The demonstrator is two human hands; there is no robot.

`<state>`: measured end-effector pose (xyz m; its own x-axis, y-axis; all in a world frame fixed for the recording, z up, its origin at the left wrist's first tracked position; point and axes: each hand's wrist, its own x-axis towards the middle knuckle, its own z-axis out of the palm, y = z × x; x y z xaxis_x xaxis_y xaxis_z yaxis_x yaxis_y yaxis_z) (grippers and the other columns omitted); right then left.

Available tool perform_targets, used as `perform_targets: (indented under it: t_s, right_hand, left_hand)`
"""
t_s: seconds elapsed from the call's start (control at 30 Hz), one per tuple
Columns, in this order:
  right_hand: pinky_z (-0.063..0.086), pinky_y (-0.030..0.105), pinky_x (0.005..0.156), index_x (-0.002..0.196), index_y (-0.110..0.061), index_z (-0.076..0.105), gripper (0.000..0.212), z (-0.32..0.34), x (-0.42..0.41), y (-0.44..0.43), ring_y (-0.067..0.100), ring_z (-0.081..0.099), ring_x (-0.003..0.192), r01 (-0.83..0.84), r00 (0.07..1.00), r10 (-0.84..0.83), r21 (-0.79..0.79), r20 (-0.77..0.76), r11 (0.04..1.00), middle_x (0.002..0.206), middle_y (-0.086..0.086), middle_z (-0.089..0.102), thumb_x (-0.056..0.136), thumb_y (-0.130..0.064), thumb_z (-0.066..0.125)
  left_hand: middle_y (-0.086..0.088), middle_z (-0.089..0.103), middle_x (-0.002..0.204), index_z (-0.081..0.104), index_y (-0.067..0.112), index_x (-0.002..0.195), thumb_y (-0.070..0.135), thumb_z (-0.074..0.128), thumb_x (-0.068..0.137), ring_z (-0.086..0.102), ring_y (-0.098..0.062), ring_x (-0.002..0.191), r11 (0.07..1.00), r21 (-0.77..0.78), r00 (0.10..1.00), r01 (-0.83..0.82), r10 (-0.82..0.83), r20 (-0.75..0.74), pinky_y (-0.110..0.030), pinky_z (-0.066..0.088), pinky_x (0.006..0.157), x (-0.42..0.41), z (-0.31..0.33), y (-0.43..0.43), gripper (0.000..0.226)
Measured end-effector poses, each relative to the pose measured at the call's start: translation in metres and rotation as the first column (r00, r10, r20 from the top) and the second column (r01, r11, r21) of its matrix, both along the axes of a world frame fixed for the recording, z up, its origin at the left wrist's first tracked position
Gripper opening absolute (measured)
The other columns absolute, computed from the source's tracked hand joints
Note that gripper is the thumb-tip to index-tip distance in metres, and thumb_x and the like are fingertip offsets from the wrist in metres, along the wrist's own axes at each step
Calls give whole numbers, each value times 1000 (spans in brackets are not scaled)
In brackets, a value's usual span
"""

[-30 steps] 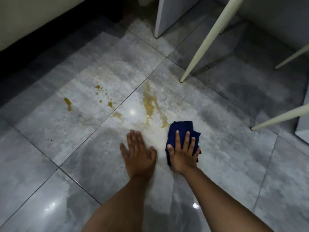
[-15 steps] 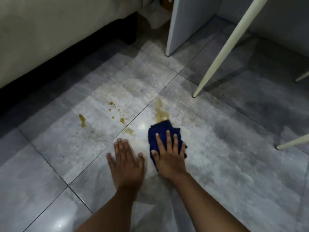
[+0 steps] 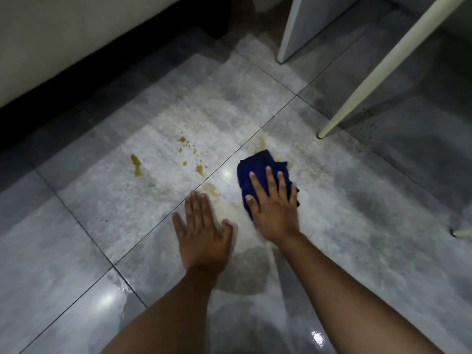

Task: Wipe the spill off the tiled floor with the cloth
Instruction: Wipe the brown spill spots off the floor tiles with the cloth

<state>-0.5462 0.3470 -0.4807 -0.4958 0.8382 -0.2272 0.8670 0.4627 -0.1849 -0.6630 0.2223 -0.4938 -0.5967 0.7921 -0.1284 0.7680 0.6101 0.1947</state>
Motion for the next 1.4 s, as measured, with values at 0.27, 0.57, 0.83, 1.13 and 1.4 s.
perform_targets:
  t_s: [0.27,0.57,0.83,1.13,1.4]
  right_hand:
    - [-11,54,115,150,-40,-8,57,4,-9,-19,26,-15,146,211,977,-211,-31,20,977,161,3,-12,99,-54,13]
    - [-6,54,116,151,-40,-2,57,4,-23,98,27,-11,147,216,976,-216,-31,3,976,162,1,-9,99,-56,15]
    - [-2,56,115,152,-36,10,58,-8,-31,-37,31,3,148,273,959,-270,23,-87,962,161,7,7,98,-52,17]
    - [-5,53,117,152,-39,3,57,4,-15,89,26,-8,148,223,972,-221,18,-82,975,162,1,-4,99,-55,16]
    - [-5,51,116,151,-41,5,60,-18,17,-49,27,-2,148,160,986,-163,-80,-36,984,161,1,1,94,-60,7]
  left_hand:
    - [-8,-12,160,-6,10,152,50,13,92,-18,-19,146,1000,-18,999,3,-3,32,-50,-8,117,-8,4,6,74]
    - [-8,-4,160,2,11,152,49,19,93,-10,-19,147,999,42,999,-15,13,48,-50,-5,117,4,4,13,73]
    - [-10,1,160,6,10,152,50,19,93,-6,-21,148,999,18,999,-36,36,-10,-50,-1,117,-9,-6,-5,73]
    - [-9,7,160,11,9,152,48,24,92,2,-20,148,998,64,999,-21,23,-30,-49,0,117,-6,-1,19,73]
    - [-10,4,160,6,9,152,51,21,91,0,-21,148,999,-21,999,-46,45,-28,-52,4,117,-23,-20,-16,76]
